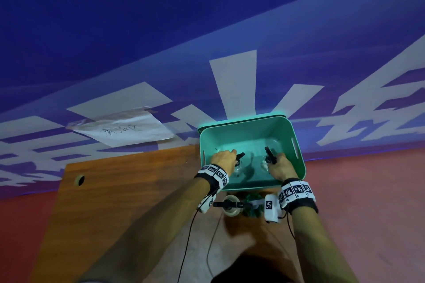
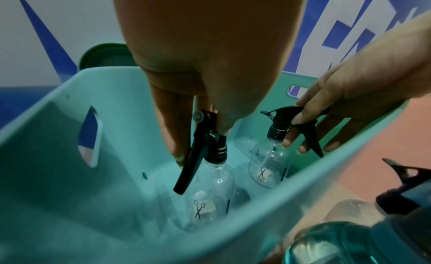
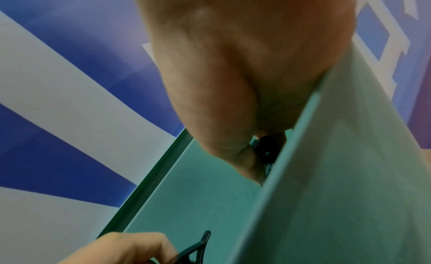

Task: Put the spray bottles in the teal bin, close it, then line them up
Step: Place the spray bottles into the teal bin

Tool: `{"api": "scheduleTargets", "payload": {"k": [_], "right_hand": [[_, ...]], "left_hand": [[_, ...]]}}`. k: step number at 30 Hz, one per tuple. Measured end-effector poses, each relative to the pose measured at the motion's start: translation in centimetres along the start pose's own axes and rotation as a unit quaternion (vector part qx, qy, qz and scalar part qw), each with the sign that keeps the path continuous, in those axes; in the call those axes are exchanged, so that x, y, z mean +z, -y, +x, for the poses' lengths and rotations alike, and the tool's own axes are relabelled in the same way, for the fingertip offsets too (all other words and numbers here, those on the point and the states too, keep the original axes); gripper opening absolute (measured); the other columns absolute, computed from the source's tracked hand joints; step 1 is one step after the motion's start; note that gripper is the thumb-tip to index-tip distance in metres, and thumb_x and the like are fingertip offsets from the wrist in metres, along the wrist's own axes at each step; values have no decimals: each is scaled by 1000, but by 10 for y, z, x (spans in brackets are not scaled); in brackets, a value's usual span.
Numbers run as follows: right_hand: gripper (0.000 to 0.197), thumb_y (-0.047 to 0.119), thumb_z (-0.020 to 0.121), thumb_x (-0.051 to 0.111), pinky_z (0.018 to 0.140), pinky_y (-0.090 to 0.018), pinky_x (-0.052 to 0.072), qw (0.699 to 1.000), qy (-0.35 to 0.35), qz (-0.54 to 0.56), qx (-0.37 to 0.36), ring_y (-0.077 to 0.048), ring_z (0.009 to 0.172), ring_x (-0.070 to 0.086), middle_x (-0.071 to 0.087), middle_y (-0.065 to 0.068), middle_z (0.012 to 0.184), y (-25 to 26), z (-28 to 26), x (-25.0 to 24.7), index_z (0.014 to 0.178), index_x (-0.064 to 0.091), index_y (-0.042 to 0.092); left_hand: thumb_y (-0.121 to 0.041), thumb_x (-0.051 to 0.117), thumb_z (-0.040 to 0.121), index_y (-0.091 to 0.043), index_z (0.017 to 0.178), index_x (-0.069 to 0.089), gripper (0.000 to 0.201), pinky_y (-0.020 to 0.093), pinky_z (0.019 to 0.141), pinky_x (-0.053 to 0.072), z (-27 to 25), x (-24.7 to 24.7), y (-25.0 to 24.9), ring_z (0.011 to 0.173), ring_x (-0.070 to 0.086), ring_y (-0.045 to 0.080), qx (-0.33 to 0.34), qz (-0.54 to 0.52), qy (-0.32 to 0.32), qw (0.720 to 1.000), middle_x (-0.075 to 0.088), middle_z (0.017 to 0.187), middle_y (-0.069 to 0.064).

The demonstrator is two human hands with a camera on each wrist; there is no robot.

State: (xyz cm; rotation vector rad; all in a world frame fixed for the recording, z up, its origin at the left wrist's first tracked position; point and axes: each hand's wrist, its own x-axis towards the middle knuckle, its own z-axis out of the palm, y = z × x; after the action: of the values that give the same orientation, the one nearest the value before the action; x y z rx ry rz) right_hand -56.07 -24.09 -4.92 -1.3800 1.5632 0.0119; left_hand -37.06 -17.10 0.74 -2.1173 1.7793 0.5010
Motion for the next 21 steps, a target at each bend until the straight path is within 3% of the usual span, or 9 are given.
{"api": "scheduleTargets", "payload": {"k": [9,21], "right_hand": [[42,21,95,58,98,-42,49,999,-3,-34,23,-38,112,61,62,-24,123,8,-5,-1,131,44,3],[32,24,96,57,94,-44,52,995,4,-102,10,-36,106,64,64,-21,118,18,-20,-7,121,49,5]], "left_hand": [[-26,53,101,-11,120,52,25,36,66,44,5,7,1,91,66,33,-8,7,7,1000,69,102,11],[-25,58,98,-14,120,54,25,36,70,42,3,1,3,97,66,32,-15,11,-2,1000,68,109,10]]}}
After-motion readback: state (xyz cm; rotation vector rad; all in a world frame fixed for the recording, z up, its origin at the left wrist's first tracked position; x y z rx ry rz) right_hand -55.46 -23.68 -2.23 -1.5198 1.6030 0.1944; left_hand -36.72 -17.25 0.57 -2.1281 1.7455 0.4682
